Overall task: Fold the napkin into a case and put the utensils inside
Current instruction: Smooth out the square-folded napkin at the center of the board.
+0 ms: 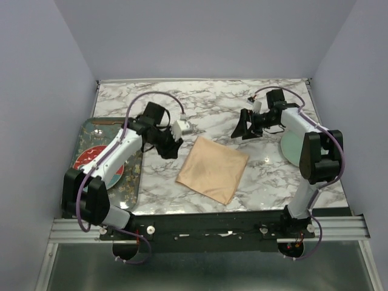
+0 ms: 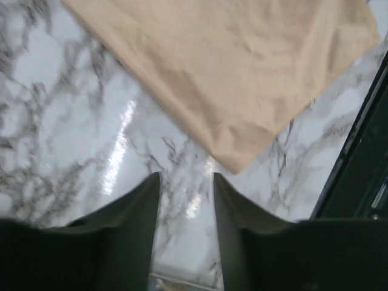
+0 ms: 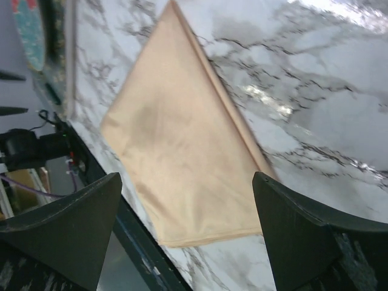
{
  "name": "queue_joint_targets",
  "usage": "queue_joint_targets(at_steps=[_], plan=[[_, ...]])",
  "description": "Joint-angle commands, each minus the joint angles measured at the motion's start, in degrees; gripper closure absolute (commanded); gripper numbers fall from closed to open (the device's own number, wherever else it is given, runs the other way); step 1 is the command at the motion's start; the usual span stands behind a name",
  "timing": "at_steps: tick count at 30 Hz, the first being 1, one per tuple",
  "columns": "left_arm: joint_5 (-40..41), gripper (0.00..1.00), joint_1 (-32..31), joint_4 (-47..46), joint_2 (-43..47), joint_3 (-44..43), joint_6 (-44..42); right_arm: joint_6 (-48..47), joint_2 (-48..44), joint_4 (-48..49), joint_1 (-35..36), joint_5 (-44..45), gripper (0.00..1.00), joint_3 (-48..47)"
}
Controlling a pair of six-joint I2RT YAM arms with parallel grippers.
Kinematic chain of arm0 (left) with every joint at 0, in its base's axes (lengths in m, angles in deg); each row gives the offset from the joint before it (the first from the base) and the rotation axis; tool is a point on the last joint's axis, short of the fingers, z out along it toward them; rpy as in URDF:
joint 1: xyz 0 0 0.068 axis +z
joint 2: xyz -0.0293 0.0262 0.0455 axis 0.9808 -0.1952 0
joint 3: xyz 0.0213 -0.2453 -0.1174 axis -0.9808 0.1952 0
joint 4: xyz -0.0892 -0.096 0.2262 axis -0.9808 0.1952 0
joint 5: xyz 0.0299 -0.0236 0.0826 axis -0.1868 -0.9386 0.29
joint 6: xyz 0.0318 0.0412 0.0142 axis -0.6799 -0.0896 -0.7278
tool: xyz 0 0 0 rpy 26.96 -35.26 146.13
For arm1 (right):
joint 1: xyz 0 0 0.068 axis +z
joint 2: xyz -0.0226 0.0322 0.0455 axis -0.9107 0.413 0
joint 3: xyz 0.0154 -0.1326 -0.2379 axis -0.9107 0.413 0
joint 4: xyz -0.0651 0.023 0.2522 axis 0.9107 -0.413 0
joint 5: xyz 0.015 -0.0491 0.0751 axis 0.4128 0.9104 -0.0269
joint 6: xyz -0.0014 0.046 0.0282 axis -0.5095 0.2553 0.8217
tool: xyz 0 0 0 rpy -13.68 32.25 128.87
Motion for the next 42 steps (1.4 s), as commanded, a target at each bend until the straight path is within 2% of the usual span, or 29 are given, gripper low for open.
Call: queue_joint_targets(at_steps=[1,3,6,11,18,28,32,35,37,42], plan=[[13.9,0.7,-7.1,8.4,7.7,11.8,-20.5,-7.9,2.6,-7.7,-0.2,9.3,0.03,-2.4],[15.4,0.82,-12.2,8.1,9.8,16.7,-21.3,-8.4,3.2,-8.5,-0.2,9.4,0.03,-2.9],[16.5,0.88,-15.8,6.5,9.0,20.1,-19.3,-8.8,4.1,-9.8,-0.3,9.7,0.03,-4.0],[18.7,0.91,-16.4,-1.4,3.2,20.4,-13.4,-8.8,5.3,-8.1,-0.2,10.0,0.04,-1.9],[19.5,0.93,-16.2,-9.6,-4.2,19.1,-11.8,-9.0,5.6,-5.5,-0.2,9.4,0.11,4.0],[21.3,0.93,-11.5,-13.6,-10.1,14.4,-10.5,-9.1,3.5,-3.9,-0.1,7.0,0.23,13.1],[21.0,0.92,-8.2,-13.4,-11.9,10.4,-9.6,-8.7,1.8,-3.6,-0.1,6.3,0.23,16.7],[18.9,0.88,-5.6,-10.6,-10.2,9.7,-11.6,-7.6,0.5,-4.2,-0.1,5.2,0.21,17.2],[16.3,0.82,-5.1,-6.3,-6.3,10.6,-14.5,-6.9,-0.4,-4.4,-0.1,5.7,0.14,17.1],[15.3,0.75,-6.0,1.8,3.6,17.3,-22.6,-7.0,-1.0,-6.6,-0.2,7.9,0.11,13.8]])
